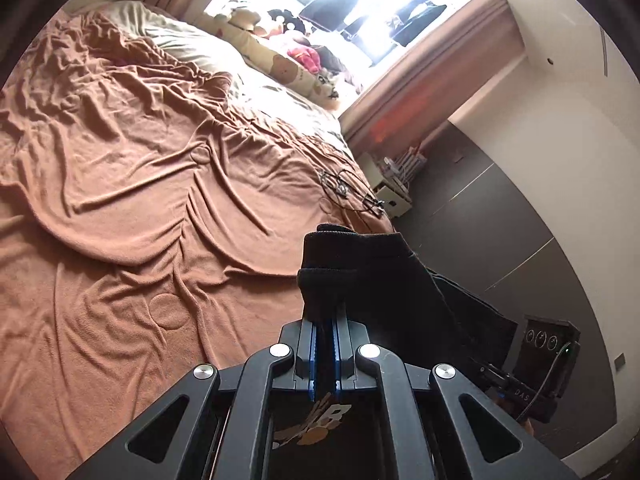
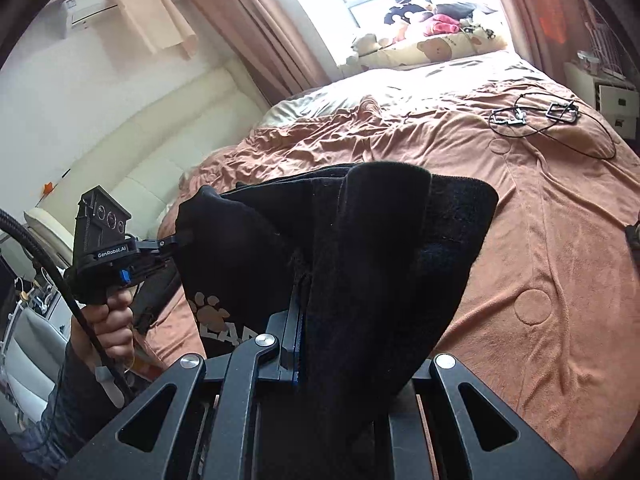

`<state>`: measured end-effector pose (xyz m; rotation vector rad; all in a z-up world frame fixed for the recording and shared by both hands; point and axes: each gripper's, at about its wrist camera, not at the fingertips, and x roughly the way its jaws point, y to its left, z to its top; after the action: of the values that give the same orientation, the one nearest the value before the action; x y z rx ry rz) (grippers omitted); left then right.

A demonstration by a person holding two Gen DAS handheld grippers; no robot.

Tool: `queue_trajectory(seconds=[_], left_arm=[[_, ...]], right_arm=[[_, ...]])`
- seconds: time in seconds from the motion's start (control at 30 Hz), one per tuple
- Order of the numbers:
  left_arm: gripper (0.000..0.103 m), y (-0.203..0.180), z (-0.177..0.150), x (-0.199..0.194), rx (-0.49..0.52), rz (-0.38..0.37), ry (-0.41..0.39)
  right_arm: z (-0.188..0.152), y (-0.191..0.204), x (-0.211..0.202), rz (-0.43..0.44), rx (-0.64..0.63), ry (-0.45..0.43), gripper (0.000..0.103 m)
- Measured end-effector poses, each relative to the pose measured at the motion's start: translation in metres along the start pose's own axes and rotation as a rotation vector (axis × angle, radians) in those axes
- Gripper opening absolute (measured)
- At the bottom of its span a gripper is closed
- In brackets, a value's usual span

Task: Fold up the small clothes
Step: 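Lift the folded shirt high with both grippers and carry it toward the headboard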

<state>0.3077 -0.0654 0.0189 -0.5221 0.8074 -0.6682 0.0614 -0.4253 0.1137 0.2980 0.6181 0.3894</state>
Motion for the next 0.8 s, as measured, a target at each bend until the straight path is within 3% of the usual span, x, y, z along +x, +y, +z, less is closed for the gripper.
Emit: queue_trajectory(seconds=[0.57,0.8], left_arm=[[0.005,-0.054,-0.017,-0.127,0.051,-0.028,-0.19],[0.005,-0.072,-0.017,-0.189,0.068,-0.019,-0.276]], right_arm=[[-0.034,0.077,-0.098,0.068,-0.127,-0.144,0.008],[-0.045,0.101,-0.111,0.106,-0.175,-0.194,0.008]])
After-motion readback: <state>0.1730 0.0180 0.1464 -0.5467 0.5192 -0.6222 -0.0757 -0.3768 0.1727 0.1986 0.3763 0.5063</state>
